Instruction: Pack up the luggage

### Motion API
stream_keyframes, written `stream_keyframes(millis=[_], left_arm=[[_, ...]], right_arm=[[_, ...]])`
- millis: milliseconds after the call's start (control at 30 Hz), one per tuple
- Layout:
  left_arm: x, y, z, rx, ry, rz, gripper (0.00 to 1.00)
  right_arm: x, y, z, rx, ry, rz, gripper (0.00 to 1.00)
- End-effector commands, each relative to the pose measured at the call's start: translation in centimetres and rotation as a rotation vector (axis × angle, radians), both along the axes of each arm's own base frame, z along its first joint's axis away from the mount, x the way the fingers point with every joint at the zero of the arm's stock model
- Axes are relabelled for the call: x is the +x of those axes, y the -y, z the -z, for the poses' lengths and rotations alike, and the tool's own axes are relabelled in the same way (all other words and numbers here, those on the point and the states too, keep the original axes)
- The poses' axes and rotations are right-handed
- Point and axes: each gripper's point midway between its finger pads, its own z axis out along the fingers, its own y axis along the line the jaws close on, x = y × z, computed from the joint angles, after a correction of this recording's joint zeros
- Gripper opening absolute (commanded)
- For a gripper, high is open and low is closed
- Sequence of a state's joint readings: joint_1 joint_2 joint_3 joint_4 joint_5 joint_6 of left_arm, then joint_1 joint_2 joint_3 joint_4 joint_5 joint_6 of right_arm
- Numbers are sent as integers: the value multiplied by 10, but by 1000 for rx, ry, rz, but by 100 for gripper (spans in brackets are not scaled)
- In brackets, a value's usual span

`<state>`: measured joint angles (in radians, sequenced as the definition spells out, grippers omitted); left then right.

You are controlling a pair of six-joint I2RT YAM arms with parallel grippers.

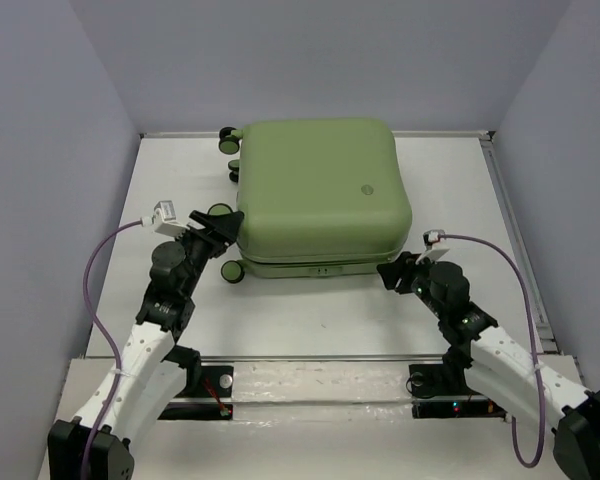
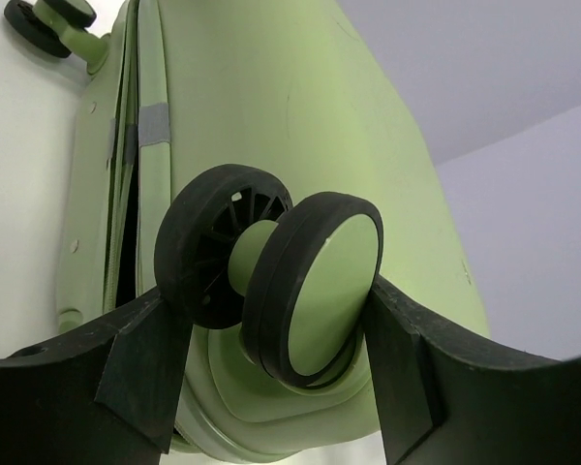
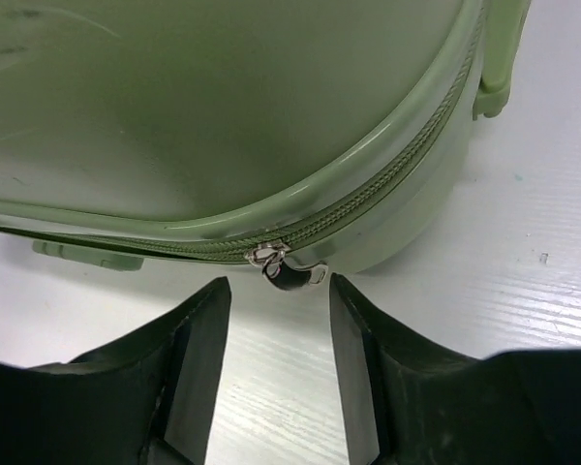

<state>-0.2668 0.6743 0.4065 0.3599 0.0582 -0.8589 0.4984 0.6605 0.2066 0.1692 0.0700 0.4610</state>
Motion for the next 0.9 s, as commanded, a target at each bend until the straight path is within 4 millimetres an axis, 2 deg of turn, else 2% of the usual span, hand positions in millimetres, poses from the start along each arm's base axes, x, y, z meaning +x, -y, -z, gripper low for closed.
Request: stream_keyframes(millis=[0,167,400,500,533,567,667,700,733,767,833,867], left_arm=[[-3,12,1,84,84,76,6],[-2,13,21,90,49,79,6],[-3,11,29,92,40,74,6],[-4,11,30,89,37,75,6],[-4,11,30,91,36,75,6],[-4,12,30,90,35,77,6],[-4,16,33,83,28,95,6],[-5,20,34,78,35,107,6],[-6,24,37,77,27,118,6],[-8,31,38,75,24,136,6],[-9,40,44,79,10,152,6],[-11,47,45,77,6,169,6]], right_arm=[[21,-8,-42,9,160,-13,49],[30,-1,-44,-17,173,38,44],[39,19,-43,-43,182,156,33],[43,19,-41,-62,176,162,18],[43,15,-44,-55,190,138,9],[42,11,-44,-54,191,119,7],[37,-10,-50,4,180,17,7],[31,-22,-52,30,173,-37,7],[15,-50,-50,55,154,-152,7],[6,-68,-55,80,142,-206,7],[-15,-104,-38,34,65,-303,7],[-42,-143,-55,19,78,-422,7]])
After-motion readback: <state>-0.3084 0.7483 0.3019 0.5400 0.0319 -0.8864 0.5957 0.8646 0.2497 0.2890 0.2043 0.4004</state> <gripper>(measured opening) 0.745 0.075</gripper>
